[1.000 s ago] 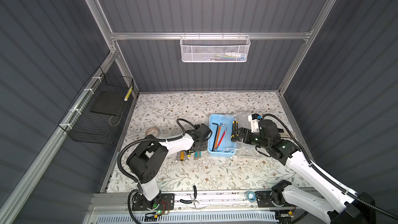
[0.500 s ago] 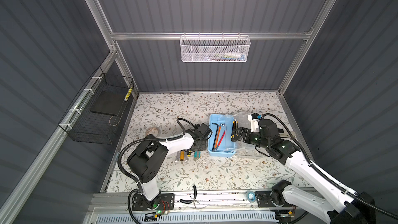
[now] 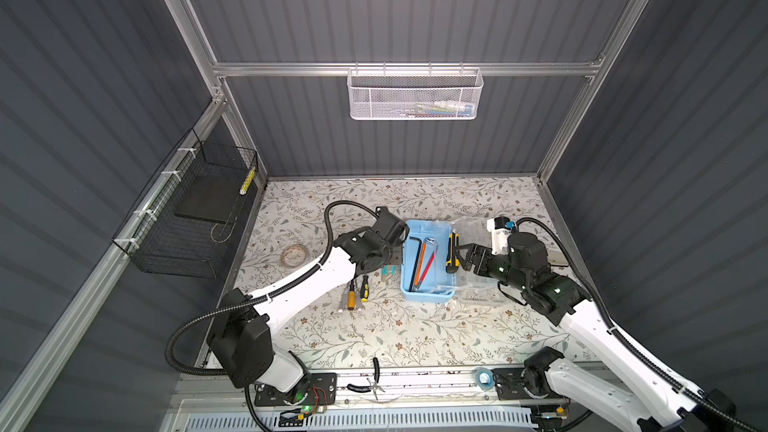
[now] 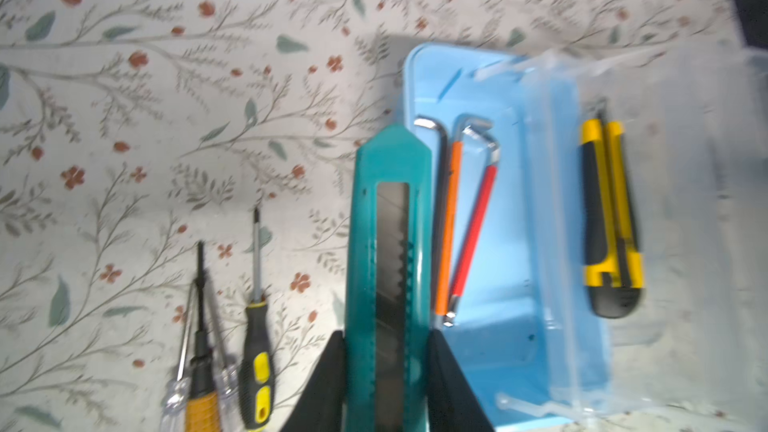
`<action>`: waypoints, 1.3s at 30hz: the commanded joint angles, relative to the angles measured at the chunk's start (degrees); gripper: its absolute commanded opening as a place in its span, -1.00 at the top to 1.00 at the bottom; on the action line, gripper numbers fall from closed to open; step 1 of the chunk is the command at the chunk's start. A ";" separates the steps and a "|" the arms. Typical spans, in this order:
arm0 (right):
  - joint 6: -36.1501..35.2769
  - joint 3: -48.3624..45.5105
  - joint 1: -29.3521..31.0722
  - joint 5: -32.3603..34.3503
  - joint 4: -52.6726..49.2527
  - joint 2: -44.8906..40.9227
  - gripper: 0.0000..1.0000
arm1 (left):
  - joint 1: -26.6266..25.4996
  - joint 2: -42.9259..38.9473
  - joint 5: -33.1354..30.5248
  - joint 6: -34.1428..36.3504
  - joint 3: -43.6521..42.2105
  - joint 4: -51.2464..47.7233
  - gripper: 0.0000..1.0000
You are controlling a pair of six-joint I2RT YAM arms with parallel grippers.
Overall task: Pack the tool kit
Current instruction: 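Lift the teal utility knife and carry it over the blue box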
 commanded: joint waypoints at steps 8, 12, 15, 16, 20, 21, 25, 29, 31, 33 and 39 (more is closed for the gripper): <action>-1.25 2.16 -0.35 3.85 -3.81 -3.90 -0.62 | -4.43 12.66 6.53 3.39 15.48 8.43 0.60; -1.77 2.41 -0.56 5.03 -5.35 -5.57 -0.63 | -5.00 17.27 8.49 3.20 17.83 10.05 0.60; -1.99 2.25 -0.79 5.39 -5.78 -6.54 -0.63 | -5.16 20.27 9.71 3.02 19.24 10.38 0.60; -1.97 2.17 -0.87 5.36 -5.83 -6.68 -0.63 | -5.19 20.95 10.12 2.88 19.57 10.62 0.61; -1.78 1.90 -1.15 4.96 -5.52 -6.39 -0.63 | -5.23 23.77 10.99 2.77 21.28 10.89 0.60; -1.79 1.82 -1.13 4.83 -5.43 -6.19 -0.63 | -5.34 24.38 10.99 2.82 21.90 10.70 0.60; -1.96 1.94 -1.34 4.45 -5.26 -5.38 -0.63 | -5.30 26.94 10.89 2.77 23.31 10.17 0.58; -1.90 1.42 -1.48 4.12 -4.73 -4.89 -0.63 | -5.32 29.74 11.68 1.86 24.21 10.28 0.55; -1.90 1.29 -1.65 3.89 -4.64 -4.84 -0.64 | -5.33 30.63 11.72 1.35 24.21 10.36 0.52; -1.90 1.11 -1.76 3.86 -4.80 -4.84 -0.63 | -5.36 31.22 11.13 0.98 24.14 10.24 0.44; -1.85 1.07 -2.06 3.54 -4.95 -5.09 -0.63 | -5.53 28.80 8.16 0.18 21.11 11.75 -0.20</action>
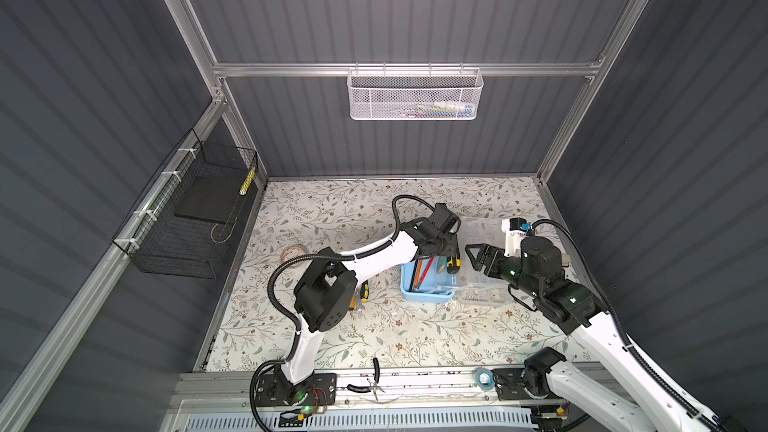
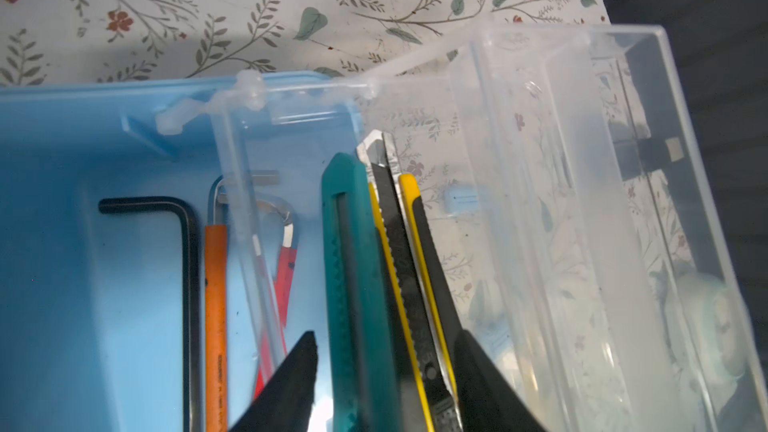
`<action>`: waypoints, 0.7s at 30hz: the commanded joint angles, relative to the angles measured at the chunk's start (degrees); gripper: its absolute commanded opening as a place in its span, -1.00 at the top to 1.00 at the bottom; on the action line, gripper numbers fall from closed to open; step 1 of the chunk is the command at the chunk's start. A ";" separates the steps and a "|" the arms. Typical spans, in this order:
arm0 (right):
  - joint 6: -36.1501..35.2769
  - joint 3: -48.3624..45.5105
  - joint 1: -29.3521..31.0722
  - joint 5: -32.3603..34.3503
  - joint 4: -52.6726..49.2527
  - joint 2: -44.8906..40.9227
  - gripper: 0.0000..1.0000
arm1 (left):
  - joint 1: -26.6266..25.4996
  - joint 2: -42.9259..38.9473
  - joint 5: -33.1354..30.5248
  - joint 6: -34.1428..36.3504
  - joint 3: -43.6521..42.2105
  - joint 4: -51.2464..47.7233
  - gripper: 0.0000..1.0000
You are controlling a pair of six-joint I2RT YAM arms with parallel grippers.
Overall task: Pack the tool kit
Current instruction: 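Lift the teal utility knife and carry it over the blue box, then open the left gripper to drop the teal knife and withdraw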
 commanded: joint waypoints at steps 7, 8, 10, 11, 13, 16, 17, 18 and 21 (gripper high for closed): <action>-1.26 0.87 -0.60 -1.76 -0.20 0.28 -0.64 | -0.49 -6.21 -4.52 1.32 -2.70 1.47 -0.27; -1.52 1.26 -0.55 -1.90 -0.56 0.57 -0.63 | -0.49 -7.04 -5.15 2.12 -2.99 1.38 -0.27; -1.98 1.89 -0.57 -2.40 -1.16 0.95 -0.63 | -0.49 -8.95 -6.73 3.88 -4.17 1.06 -0.28; -2.14 2.14 -0.52 -2.73 -1.28 1.06 -0.62 | -0.49 -10.31 -7.87 4.62 -5.37 0.86 -0.30; -2.34 2.48 -0.56 -3.80 -1.49 1.15 -0.61 | -0.38 -13.09 -11.27 6.26 -8.44 0.21 -0.32; -1.98 2.44 -0.48 -6.08 -1.22 1.41 -0.59 | 0.42 -17.36 -16.01 7.36 -13.38 -2.60 -0.34; -1.77 2.43 -0.43 -6.66 -1.04 1.55 -0.59 | 1.04 -18.90 -16.75 7.19 -14.54 -3.75 -0.33; -1.56 2.37 -0.41 -7.11 -0.85 1.71 -0.59 | 1.62 -20.44 -16.95 6.95 -18.18 -4.48 -0.31; -1.38 2.51 -0.09 -8.44 -0.66 2.50 -0.57 | 3.51 -25.01 -17.31 5.91 -23.98 -6.46 -0.25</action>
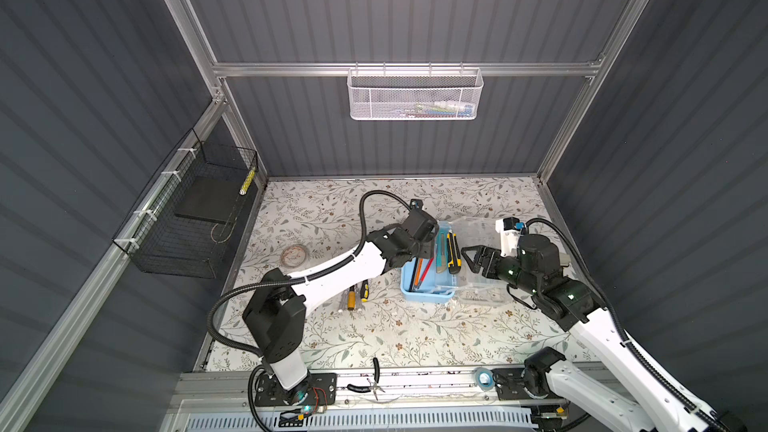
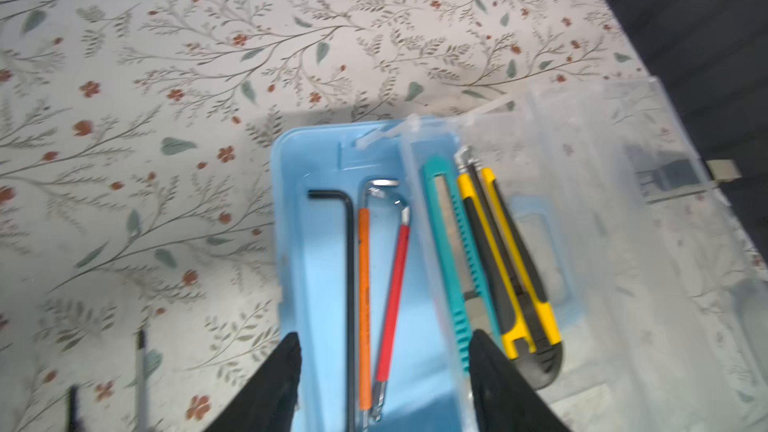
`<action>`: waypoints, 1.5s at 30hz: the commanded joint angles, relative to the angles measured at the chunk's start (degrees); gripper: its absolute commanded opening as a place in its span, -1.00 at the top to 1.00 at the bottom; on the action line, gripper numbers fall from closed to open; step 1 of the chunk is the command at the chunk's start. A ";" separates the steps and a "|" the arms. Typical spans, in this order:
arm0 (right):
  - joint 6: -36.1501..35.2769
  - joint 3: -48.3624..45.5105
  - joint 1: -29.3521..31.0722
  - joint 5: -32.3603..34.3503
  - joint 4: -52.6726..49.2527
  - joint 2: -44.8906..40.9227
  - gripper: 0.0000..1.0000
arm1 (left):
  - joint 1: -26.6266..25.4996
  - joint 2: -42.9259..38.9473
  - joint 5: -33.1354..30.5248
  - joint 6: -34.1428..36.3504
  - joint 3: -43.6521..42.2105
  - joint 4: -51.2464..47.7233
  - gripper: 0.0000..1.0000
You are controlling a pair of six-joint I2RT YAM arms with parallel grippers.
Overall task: Pack the tool kit
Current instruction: 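Open the left gripper to drop the teal knife and withdraw, then lower the left gripper onto the black-yellow screwdriver and close it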
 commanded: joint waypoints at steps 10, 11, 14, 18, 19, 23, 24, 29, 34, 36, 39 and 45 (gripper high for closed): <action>1.27 0.64 2.24 -3.24 2.32 4.88 -0.56 | 6.49 -9.57 -2.74 -5.67 -17.17 -8.35 -0.10; 1.40 0.68 2.41 -3.13 2.50 5.06 -0.56 | 6.55 -9.31 -2.72 -5.96 -17.48 -8.97 -0.07; 1.34 0.62 2.72 -2.99 2.45 5.40 -0.56 | 6.68 -8.17 -2.49 -6.85 -18.60 -9.98 -0.02; 1.02 0.36 2.72 -2.50 2.05 5.42 -0.56 | 6.84 -7.44 -1.55 -8.11 -20.33 -9.49 0.06; 1.03 0.18 2.72 -2.47 2.08 5.34 -0.55 | 6.84 -7.29 -1.31 -8.29 -20.65 -9.36 0.07; 1.14 -0.83 2.75 -2.29 2.31 5.24 -0.54 | 7.04 -6.08 -0.30 -9.26 -22.27 -8.76 0.15; 1.20 -0.96 2.72 -2.32 2.30 5.25 -0.53 | 7.01 -5.98 -0.07 -9.62 -22.75 -8.53 0.16; 1.14 -1.75 2.75 -2.64 2.81 5.93 -0.53 | 7.19 -6.04 0.15 -10.79 -24.78 -7.08 0.16; 1.07 -1.84 2.72 -2.96 3.17 6.81 -0.53 | 7.40 -4.99 0.91 -11.36 -25.80 -5.65 0.16; 1.16 -1.93 2.72 -2.95 3.37 6.96 -0.53 | 7.42 -4.48 0.94 -11.69 -26.35 -4.88 0.16; 1.23 -2.08 2.72 -2.96 3.64 7.24 -0.54 | 7.52 -3.52 1.01 -12.08 -26.98 -3.88 0.16; 1.53 -2.55 2.73 -2.68 3.90 7.36 -0.54 | 7.53 -1.58 0.55 -11.90 -26.41 -3.43 0.23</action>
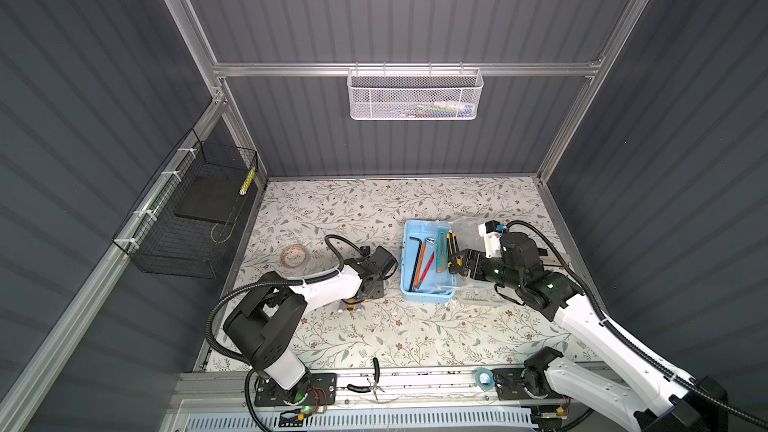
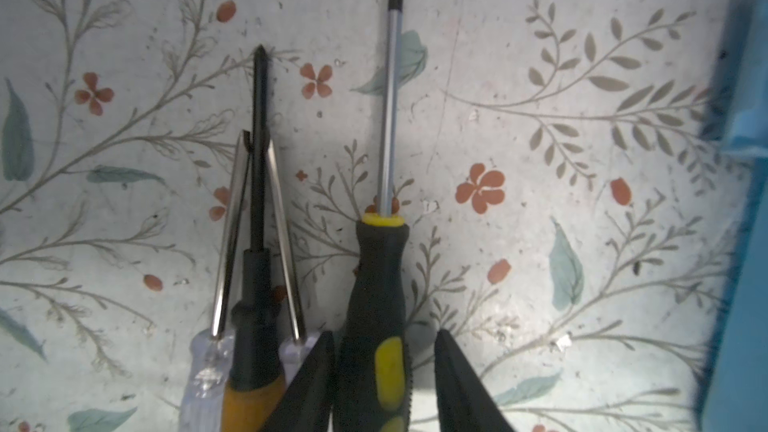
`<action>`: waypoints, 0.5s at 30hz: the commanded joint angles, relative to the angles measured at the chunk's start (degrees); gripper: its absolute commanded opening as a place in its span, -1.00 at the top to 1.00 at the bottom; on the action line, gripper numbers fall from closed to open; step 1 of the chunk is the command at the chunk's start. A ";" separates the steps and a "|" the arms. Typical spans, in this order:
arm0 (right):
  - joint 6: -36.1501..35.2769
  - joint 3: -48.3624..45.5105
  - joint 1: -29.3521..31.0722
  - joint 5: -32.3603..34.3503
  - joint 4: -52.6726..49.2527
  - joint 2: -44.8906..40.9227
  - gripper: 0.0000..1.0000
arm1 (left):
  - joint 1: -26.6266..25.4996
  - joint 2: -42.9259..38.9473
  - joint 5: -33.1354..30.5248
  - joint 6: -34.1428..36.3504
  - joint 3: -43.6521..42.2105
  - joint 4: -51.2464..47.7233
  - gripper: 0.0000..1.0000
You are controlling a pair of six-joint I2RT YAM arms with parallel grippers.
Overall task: Pack the tool kit
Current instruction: 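Lower the left gripper onto the black-yellow screwdriver and close it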
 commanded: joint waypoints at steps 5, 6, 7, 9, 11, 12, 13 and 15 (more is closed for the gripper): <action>0.27 -0.96 0.31 0.28 0.85 0.08 -0.54 | 0.26 1.44 -0.93 -0.32 0.39 -0.12 0.31; 0.31 -0.95 0.30 0.35 0.88 0.16 -0.54 | 0.28 1.58 -0.99 -0.23 0.59 -0.18 0.31; 0.25 -0.96 0.29 0.31 0.85 0.17 -0.54 | 0.32 1.70 -0.99 -0.23 0.67 -0.16 0.33; 0.20 -0.87 0.30 0.44 0.88 0.09 -0.54 | 0.26 1.88 -1.06 -0.09 0.95 -0.28 0.41; 0.22 -0.87 0.29 0.71 0.72 -0.09 -0.55 | 0.29 1.89 -1.43 0.15 1.29 -0.73 0.50; 0.08 -0.82 0.31 0.78 0.58 -0.18 -0.55 | 0.31 1.76 -1.68 0.32 1.45 -0.97 0.56; 0.08 -0.82 0.29 0.84 0.46 -0.34 -0.55 | 0.28 1.50 -1.73 0.46 1.69 -1.22 0.63; 0.00 -0.69 0.33 1.07 0.28 -0.49 -0.55 | 0.27 0.82 -2.40 0.59 2.38 -2.05 0.84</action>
